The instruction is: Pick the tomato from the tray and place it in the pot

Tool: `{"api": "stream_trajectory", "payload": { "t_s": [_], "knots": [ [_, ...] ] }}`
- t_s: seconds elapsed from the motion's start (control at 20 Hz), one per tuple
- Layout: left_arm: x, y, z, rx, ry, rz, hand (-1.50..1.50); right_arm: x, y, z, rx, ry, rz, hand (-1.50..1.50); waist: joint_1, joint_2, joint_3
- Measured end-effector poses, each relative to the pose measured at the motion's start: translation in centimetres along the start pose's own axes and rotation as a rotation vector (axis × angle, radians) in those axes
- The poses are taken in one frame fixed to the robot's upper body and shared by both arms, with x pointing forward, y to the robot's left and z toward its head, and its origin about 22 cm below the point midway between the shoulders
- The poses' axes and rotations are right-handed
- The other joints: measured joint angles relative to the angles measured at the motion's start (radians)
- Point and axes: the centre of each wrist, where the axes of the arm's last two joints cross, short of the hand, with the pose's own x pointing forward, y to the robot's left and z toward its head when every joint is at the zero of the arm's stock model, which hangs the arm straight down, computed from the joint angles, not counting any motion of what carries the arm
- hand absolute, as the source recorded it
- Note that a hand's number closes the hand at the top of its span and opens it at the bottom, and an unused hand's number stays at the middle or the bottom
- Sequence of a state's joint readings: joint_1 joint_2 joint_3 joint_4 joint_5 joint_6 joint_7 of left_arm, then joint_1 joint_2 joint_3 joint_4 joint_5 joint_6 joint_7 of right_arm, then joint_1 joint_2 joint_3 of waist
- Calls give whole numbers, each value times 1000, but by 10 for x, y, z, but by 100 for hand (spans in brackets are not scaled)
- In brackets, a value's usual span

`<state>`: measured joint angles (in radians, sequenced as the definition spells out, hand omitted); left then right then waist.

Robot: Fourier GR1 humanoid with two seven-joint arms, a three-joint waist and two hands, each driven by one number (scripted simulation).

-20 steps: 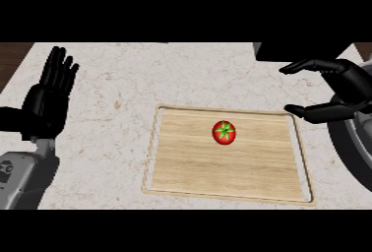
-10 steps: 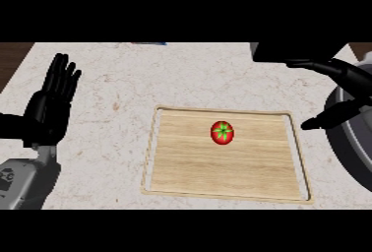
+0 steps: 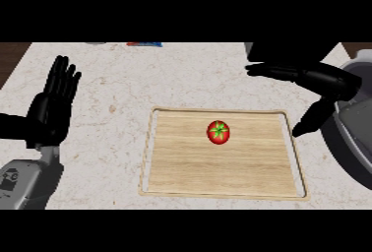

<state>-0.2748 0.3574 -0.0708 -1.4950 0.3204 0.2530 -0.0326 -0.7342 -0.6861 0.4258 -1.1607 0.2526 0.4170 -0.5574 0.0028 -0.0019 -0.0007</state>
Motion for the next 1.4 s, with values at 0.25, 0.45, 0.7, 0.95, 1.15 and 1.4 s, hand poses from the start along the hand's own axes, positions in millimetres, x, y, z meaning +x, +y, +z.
{"api": "stream_trajectory", "payload": {
  "t_s": [0.25,0.45,0.7,0.95,1.15,1.4],
  "knots": [
    [3,3,1,0,-3,-5,0,17,17,-28,77,61,18,-150,0,0,0],
    [5,-3,-2,-4,-4,-8,0,24,36,-34,125,114,18,-150,-2,0,0],
    [5,-2,0,4,-1,-7,0,25,61,-40,169,140,10,-150,-1,1,1],
    [7,-1,2,-4,1,-4,0,21,76,-46,171,120,20,-150,1,2,1],
    [5,-1,1,-6,4,-3,0,23,85,-56,151,91,24,-150,1,2,1],
    [3,-2,1,-3,1,-4,0,29,96,-63,146,128,57,-150,0,2,1]
  ]
}}
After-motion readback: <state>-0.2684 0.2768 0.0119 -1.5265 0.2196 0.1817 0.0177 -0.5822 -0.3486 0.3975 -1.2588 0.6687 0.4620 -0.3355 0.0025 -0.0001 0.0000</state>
